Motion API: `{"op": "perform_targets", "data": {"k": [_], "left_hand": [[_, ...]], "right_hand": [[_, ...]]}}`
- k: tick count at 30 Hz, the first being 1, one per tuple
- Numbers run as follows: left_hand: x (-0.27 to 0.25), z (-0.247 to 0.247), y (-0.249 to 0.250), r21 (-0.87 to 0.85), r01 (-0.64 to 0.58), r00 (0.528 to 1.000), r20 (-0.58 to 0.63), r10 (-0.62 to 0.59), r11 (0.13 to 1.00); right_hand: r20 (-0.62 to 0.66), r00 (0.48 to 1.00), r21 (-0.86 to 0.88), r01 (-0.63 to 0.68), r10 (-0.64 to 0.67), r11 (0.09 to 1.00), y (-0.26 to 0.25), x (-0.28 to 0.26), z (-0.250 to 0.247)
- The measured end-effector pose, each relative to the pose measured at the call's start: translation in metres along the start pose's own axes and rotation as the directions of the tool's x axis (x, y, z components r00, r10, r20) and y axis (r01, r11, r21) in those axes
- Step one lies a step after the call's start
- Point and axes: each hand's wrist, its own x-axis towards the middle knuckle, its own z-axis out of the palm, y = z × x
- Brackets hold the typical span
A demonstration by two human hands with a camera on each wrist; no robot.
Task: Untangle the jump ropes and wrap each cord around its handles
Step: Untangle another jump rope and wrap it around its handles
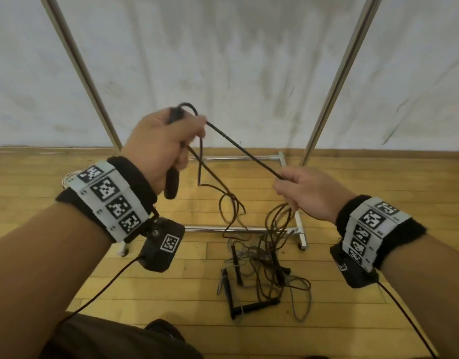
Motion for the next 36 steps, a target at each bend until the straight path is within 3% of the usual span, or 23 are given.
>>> {"op": "perform_targets", "data": {"k": [3,4,6,8,10,14,17,21,23,25,28,31,32,34,36], "left_hand": [[0.014,-0.033,0.022,-0.215,-0.067,0.964,-0.267,0.008,0.974],[0.017,-0.045,0.028,-0.209,-0.076,0.942,-0.335,0.002,0.975],[0.017,-0.058,0.024,-0.001,-0.023,0.929,-0.369,0.021,1.0],[0.012,-0.055,0.004,0.313,0.106,0.954,-0.3,-0.007,0.944],[0.008,-0.04,-0.013,0.483,0.206,0.961,-0.263,-0.083,0.851],[0.002,-0.018,-0.024,0.499,0.213,0.975,-0.163,-0.151,0.84],[-0.007,-0.005,-0.024,0.463,0.062,0.989,0.093,-0.119,0.884],[-0.02,0.016,-0.023,0.281,0.045,0.891,0.423,-0.165,0.959],[-0.024,0.023,-0.023,0.317,-0.01,0.86,0.487,-0.154,0.948],[-0.024,0.026,-0.021,0.31,-0.033,0.86,0.493,-0.131,0.95],[-0.017,0.021,-0.013,0.213,-0.023,0.94,0.337,-0.052,0.977],[-0.008,0.012,-0.005,0.107,-0.082,0.984,0.167,0.064,0.991],[-0.003,0.007,-0.001,0.064,-0.094,0.992,0.088,0.088,0.994],[0.008,-0.011,0.01,-0.071,-0.092,0.988,-0.132,0.082,0.993],[0.017,-0.039,0.023,-0.154,-0.105,0.942,-0.333,0.048,0.983]], "right_hand": [[0.174,0.951,-0.257,-0.206,0.255,0.944,0.052,-0.005,0.014],[0.225,0.913,-0.331,-0.256,0.339,0.908,0.067,-0.01,0.019],[0.237,0.883,-0.348,-0.313,0.406,0.884,0.082,-0.015,0.025],[0.178,0.908,-0.241,-0.335,0.381,0.911,0.069,-0.009,0.026],[0.126,0.947,-0.124,-0.28,0.295,0.952,0.039,0.002,0.024],[0.071,0.995,0.012,-0.075,0.073,0.997,-0.024,0.007,0.009],[0.102,0.995,0.119,-0.023,0.011,0.993,-0.051,0.002,-0.002],[0.094,0.993,0.291,0.046,-0.076,0.956,-0.071,-0.005,-0.006],[0.063,0.993,0.375,0.067,-0.098,0.925,-0.077,-0.007,-0.009],[0.036,0.993,0.454,0.086,-0.114,0.887,-0.079,-0.01,-0.015],[0.001,0.99,0.462,0.122,-0.139,0.878,-0.07,-0.012,-0.023],[-0.002,0.991,0.363,0.123,-0.131,0.924,-0.042,-0.008,-0.023],[0.011,0.993,0.287,0.11,-0.118,0.952,-0.03,-0.005,-0.021],[0.069,0.997,-0.024,0.035,-0.033,0.999,0.003,-0.003,-0.014],[0.138,0.971,-0.314,-0.143,0.194,0.939,0.045,-0.008,-0.008]]}}
